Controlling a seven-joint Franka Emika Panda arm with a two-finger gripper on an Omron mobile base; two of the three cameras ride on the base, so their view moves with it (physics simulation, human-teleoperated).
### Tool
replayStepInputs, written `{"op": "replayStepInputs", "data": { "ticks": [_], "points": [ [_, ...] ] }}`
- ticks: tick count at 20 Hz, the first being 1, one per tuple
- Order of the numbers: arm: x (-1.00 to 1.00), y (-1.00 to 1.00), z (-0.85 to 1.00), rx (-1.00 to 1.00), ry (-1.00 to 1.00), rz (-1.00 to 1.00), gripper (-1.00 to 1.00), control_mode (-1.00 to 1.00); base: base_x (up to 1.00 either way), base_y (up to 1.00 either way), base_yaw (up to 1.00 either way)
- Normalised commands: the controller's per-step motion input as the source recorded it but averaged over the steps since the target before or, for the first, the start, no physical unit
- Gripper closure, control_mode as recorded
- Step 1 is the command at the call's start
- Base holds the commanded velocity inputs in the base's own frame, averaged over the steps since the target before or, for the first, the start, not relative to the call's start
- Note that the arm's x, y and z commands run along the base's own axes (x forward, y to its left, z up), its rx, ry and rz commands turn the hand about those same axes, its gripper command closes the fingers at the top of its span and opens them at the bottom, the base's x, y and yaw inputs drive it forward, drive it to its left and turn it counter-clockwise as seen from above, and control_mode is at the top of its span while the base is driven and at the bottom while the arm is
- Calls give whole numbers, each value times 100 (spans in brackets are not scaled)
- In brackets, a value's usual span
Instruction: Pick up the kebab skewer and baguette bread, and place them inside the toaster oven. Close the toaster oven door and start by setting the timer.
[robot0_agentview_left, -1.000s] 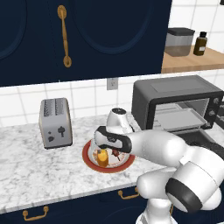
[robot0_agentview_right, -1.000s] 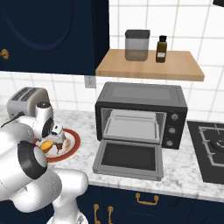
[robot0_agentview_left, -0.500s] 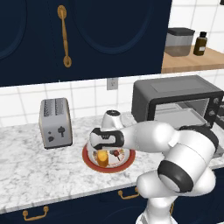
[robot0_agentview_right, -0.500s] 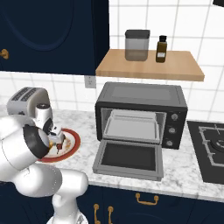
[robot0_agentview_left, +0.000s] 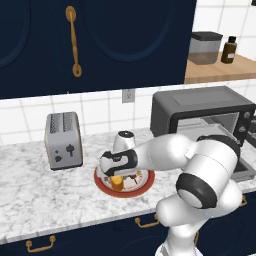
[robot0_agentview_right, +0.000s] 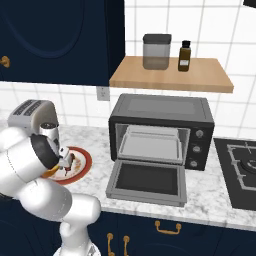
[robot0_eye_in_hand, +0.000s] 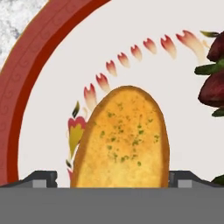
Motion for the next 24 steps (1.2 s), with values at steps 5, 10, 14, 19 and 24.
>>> {"op": "replayStepInputs", "data": {
  "ticks": [5,10,14,19,24],
  "points": [
    [0,0,-14,0,0,0,-100,-100,0,0,0],
    [0,0,-26,0,0,0,-100,-100,0,0,0],
    [0,2,-38,0,0,0,-100,-100,0,0,0],
    [0,1,-10,0,1,0,100,-100,0,0,0],
    [-15,4,-16,0,3,0,100,-100,0,0,0]
  ]
}}
